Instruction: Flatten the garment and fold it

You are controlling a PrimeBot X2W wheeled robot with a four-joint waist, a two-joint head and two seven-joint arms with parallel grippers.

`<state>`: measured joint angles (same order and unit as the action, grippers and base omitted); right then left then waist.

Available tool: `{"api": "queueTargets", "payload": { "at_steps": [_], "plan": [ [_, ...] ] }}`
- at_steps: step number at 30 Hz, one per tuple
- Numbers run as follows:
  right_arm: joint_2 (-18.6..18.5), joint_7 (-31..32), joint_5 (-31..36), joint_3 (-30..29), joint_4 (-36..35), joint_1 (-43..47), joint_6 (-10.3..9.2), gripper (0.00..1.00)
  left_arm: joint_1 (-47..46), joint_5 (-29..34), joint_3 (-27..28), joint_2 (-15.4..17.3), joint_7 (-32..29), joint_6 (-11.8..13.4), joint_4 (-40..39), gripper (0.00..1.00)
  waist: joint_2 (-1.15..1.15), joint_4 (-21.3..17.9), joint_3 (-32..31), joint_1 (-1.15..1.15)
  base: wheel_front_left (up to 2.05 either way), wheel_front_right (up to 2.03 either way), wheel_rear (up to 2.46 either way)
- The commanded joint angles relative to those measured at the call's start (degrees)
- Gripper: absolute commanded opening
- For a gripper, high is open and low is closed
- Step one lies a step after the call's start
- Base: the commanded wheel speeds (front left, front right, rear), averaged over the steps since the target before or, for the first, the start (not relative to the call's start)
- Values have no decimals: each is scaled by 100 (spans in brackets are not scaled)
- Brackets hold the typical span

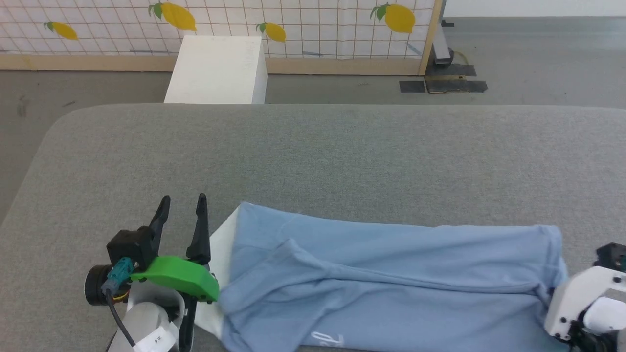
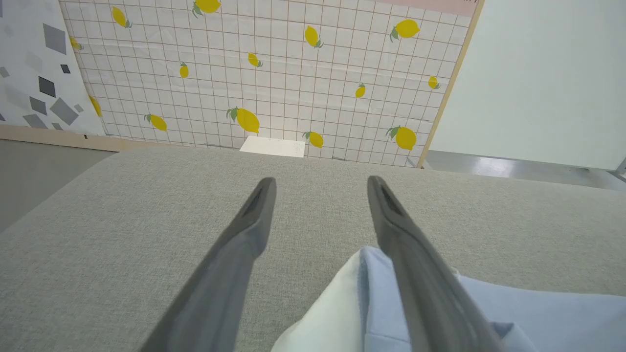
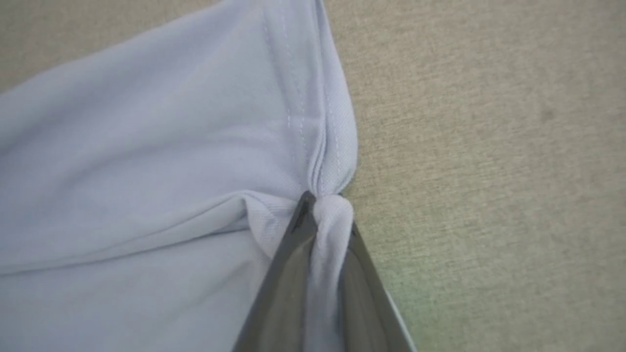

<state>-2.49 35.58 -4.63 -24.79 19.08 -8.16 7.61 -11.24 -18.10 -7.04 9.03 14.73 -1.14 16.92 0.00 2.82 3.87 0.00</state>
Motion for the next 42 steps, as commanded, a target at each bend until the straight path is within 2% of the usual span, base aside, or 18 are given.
{"api": "queueTargets", "payload": {
  "at_steps": [1,8,12,15,19,23,29,33,37,42],
  "plan": [
    [-58,-132,191,-187,-48,70,-12,0,-74,87,20,-20,27,-50,39,100,0,18,19,0,0,0,0],
    [-235,-716,1083,-1177,-180,31,-12,0,-96,137,86,-69,27,-92,93,100,0,74,88,0,0,0,0],
    [-282,-939,1532,-1535,-230,44,-12,0,-90,168,100,-101,27,-118,126,100,0,92,88,0,0,0,0],
    [-256,-968,1661,-1594,-276,94,-12,0,-78,185,110,-121,27,-138,158,100,0,107,54,0,0,0,0],
    [-184,-935,1547,-1360,-553,259,-12,0,-19,207,139,-128,27,-159,191,100,0,96,-22,0,0,0,0],
    [-116,-552,1118,-731,-1263,598,-12,0,47,223,162,-109,27,-180,209,100,0,82,-102,0,0,0,0],
    [-77,516,409,650,-3322,1135,-12,0,121,237,181,-83,27,-188,202,100,0,34,-174,0,0,0,0],
    [-148,1063,247,1756,-4429,1179,-12,0,99,239,156,-81,27,-196,228,100,0,57,-164,0,0,0,0],
    [-354,1303,76,2972,-4774,874,-12,0,35,227,138,-84,27,-208,240,100,0,114,-92,0,0,0,0],
    [-443,1234,-71,4221,-4251,198,-12,0,-45,224,126,-84,27,-219,225,100,0,218,17,0,0,0,0]
  ]
}}
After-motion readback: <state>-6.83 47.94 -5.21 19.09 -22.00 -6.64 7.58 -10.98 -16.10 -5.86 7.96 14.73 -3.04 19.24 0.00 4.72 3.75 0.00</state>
